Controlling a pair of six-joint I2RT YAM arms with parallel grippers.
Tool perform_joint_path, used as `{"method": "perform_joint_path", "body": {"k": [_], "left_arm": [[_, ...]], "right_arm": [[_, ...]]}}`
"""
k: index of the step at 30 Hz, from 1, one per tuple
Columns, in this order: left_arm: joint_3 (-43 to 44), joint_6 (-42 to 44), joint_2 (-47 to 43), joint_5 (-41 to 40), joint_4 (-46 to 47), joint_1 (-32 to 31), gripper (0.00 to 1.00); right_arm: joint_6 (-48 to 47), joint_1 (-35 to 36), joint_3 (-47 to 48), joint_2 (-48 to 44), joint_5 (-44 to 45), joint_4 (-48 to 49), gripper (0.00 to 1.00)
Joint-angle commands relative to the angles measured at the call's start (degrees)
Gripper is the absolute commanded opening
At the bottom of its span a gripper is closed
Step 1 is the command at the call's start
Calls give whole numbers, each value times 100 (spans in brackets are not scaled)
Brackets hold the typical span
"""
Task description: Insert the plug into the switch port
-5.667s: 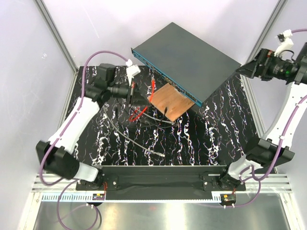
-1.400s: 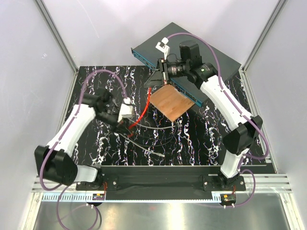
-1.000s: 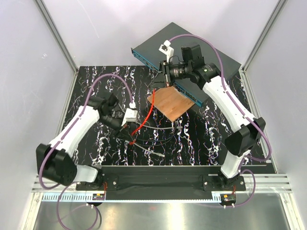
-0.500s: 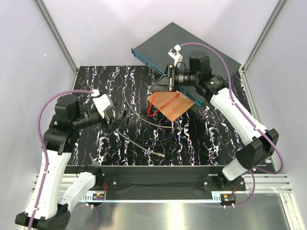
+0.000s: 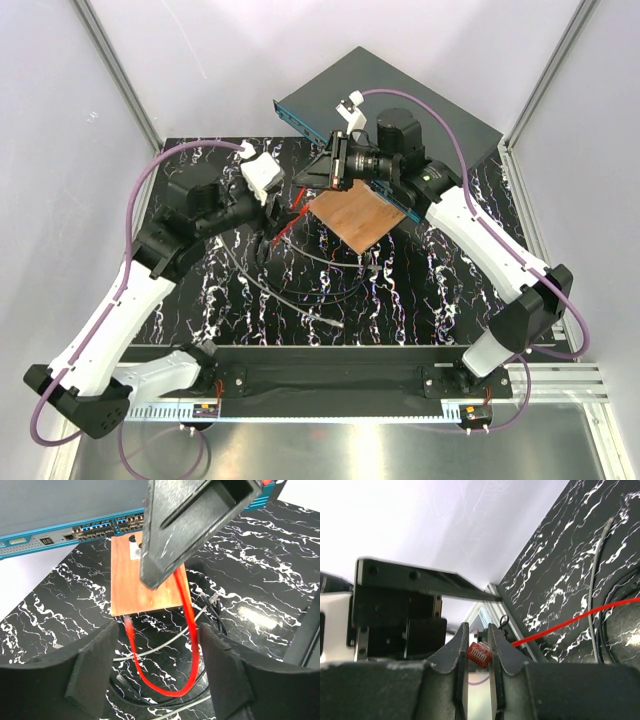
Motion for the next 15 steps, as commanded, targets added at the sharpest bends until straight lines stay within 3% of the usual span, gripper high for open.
{"method": "perform_joint_path", "body": {"k": [1,6,7,10,12,15], "left_arm": [[248,-78,24,-484,354,-149,68],[54,-121,-46,-396,547,-202,61],[45,-113,-20,-422,539,-202,48],[89,-104,50,-555,539,-202,29],[168,-147,199,-449,399,-211,28],[142,-315,218,-397,328,-211,36]], "right_arm": [[68,79,331,78,338,241,0],[94,88,401,166,462,179,0],[103,105,384,175,444,205,0],[139,132,349,166,400,276,0],[156,141,331,140,374,320,0],[147,132,331,148,374,302,0]]}}
